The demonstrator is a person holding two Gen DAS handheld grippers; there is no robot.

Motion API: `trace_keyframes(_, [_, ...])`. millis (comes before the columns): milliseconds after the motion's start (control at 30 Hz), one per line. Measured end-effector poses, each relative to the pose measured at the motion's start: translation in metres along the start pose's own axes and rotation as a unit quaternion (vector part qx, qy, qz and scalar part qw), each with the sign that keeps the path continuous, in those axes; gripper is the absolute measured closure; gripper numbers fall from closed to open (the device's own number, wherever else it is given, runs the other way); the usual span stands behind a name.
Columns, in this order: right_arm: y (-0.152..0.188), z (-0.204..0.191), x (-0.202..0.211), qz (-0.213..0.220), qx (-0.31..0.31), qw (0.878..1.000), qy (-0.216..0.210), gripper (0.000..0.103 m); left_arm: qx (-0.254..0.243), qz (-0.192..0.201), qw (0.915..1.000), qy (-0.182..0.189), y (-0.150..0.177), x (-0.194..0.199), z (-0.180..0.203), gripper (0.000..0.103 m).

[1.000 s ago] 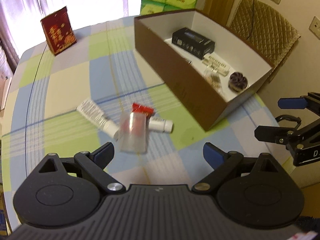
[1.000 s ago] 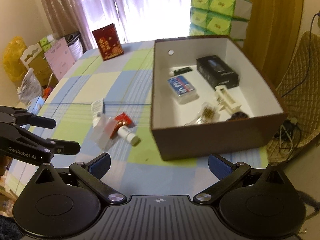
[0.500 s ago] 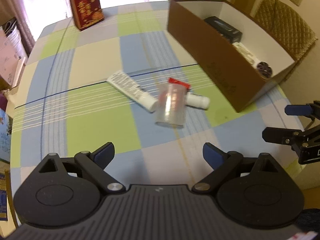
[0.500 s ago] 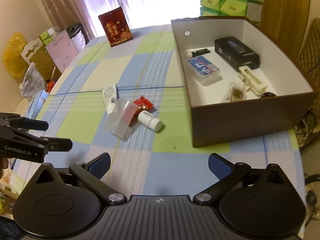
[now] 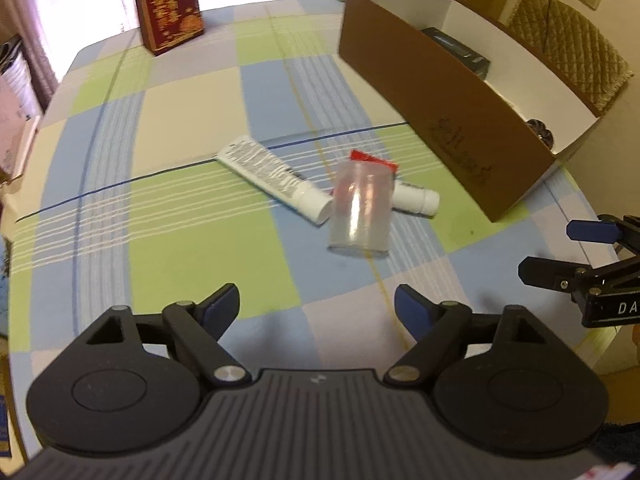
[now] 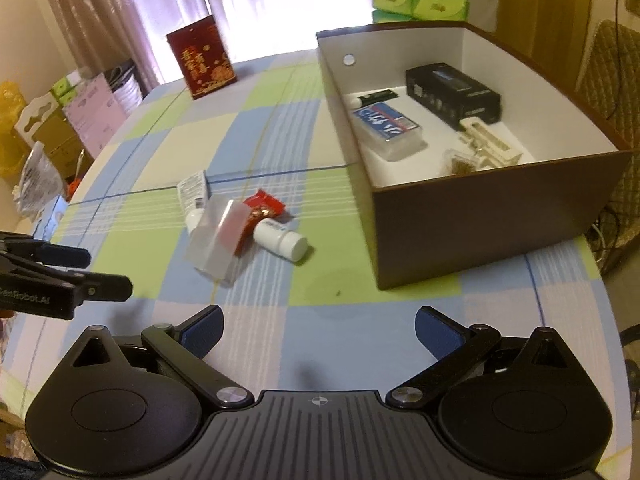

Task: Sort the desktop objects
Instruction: 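Withdraw both tools from the box toward the cup and pill bottle, then grasp the clear plastic cup with the left tool while the right tool grasps the white pill bottle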

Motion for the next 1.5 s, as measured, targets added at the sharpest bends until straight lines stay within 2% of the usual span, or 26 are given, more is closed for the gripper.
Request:
trace_keyframes(167, [-0.001, 0.018, -0.002, 0.0, -0.014, 1.0, 0.012, 0.005, -0.023, 0.012, 0.9995, 0.015, -0.012, -0.016, 0.017, 0.026])
trace_keyframes(333, [-0.002, 0.039, -0.005, -0.004, -0.032, 0.999, 0.02, 0.005, -0.047, 0.018, 0.9985, 0.021, -0.027, -0.037, 0.03, 0.039])
trace_keyframes(500, [-0.002, 0.059, -0.008, -0.011, -0.055, 0.998, 0.024, 0.005, -0.064, 0.021, 0.9975, 0.023, -0.043, -0.057, 0.036, 0.04])
trace_keyframes(667, [0.0, 0.07, -0.011, -0.018, -0.066, 0.997, 0.021, 0.005, -0.102, 0.03, 0.994, 0.024, -0.057, -0.076, 0.043, 0.041])
trace_keyframes(800, [0.002, 0.069, -0.013, -0.02, -0.06, 0.998, 0.008, 0.005, -0.13, 0.029, 0.9907, 0.026, -0.064, -0.089, 0.045, 0.048])
trace_keyframes(900, [0.002, 0.066, -0.016, -0.023, -0.056, 0.998, 0.001, 0.005, -0.133, 0.02, 0.9904, 0.034, -0.064, -0.095, 0.041, 0.057])
trace_keyframes(1067, [0.001, 0.055, -0.021, -0.029, -0.04, 0.999, -0.01, 0.005, -0.137, 0.014, 0.9896, 0.04, -0.054, -0.091, 0.04, 0.057])
trace_keyframes(1233, [-0.001, 0.035, -0.028, -0.03, -0.005, 0.999, -0.03, 0.006, -0.119, -0.006, 0.9922, 0.036, -0.032, -0.083, 0.031, 0.057])
trace_keyframes(1500, [-0.009, -0.011, -0.047, -0.031, 0.087, 0.993, -0.068, 0.045, -0.052, -0.031, 0.9981, -0.012, -0.003, -0.07, -0.019, 0.057])
Point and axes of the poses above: each gripper's, at about its wrist camera, not at the fingertips, and x roughly against the way its jaws point, z to its right, y to its underside, the point moved 4 cm from there along -x, roughly the way its jaws point, and after that the axes turned 3 degrees about -z, right-handed, at the moved point
